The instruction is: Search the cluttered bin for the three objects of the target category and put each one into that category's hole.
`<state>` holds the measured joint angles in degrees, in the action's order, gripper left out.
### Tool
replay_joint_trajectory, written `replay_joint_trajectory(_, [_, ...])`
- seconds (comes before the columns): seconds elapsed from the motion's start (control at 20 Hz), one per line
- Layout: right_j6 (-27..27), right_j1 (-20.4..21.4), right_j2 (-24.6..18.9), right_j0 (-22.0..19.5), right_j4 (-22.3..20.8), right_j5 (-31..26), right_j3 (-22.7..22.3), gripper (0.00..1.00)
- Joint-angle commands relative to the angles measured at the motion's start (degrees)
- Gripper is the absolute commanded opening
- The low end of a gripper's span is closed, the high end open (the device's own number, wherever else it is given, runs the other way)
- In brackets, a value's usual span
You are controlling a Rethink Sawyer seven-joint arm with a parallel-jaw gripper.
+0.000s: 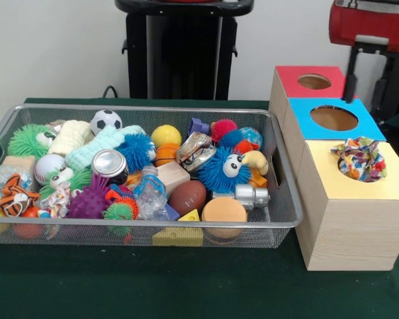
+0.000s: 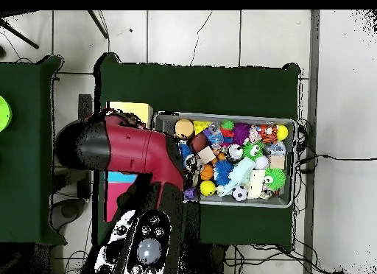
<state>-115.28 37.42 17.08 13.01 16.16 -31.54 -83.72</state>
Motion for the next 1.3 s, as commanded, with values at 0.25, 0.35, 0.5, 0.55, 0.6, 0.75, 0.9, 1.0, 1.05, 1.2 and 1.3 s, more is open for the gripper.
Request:
replay_joint_trajectory(0.25, [-6.3, -1.9, -4.3, -0.5, -2.0, 1.5, -3.7, 0.00])
replay_joint_trajectory(0.35, [-6.1, -1.9, -4.4, -0.6, -2.1, 1.5, -3.6, 0.00])
replay_joint_trajectory(0.5, [-5.7, -2.0, -4.7, -0.8, -2.1, 0.6, -3.4, 0.00])
replay_joint_trajectory(0.55, [-5.6, -2.0, -4.8, -0.8, -2.0, -0.2, -3.3, 0.00])
replay_joint_trajectory(0.6, [-5.7, -2.2, -4.6, -0.7, -2.0, -1.3, -3.0, 0.00])
replay_joint_trajectory(0.75, [-6.1, -3.1, -4.4, -0.6, -2.1, -1.4, -2.9, 0.00])
replay_joint_trajectory(0.9, [-5.0, -4.1, -3.7, -0.5, -3.3, -2.6, -1.4, 0.00])
replay_joint_trajectory(1.0, [-4.7, -4.4, -3.6, -0.5, -3.6, -1.9, -1.3, 0.00])
replay_joint_trajectory(1.05, [-4.8, -4.5, -3.6, -0.6, -3.6, -1.6, -1.2, 0.00])
replay_joint_trajectory(1.2, [-5.2, -5.6, -3.3, -0.5, -3.7, 0.5, -0.5, 0.00])
replay_joint_trajectory(1.3, [-4.9, -6.9, -4.5, -1.3, -3.4, 3.0, -0.5, 0.00])
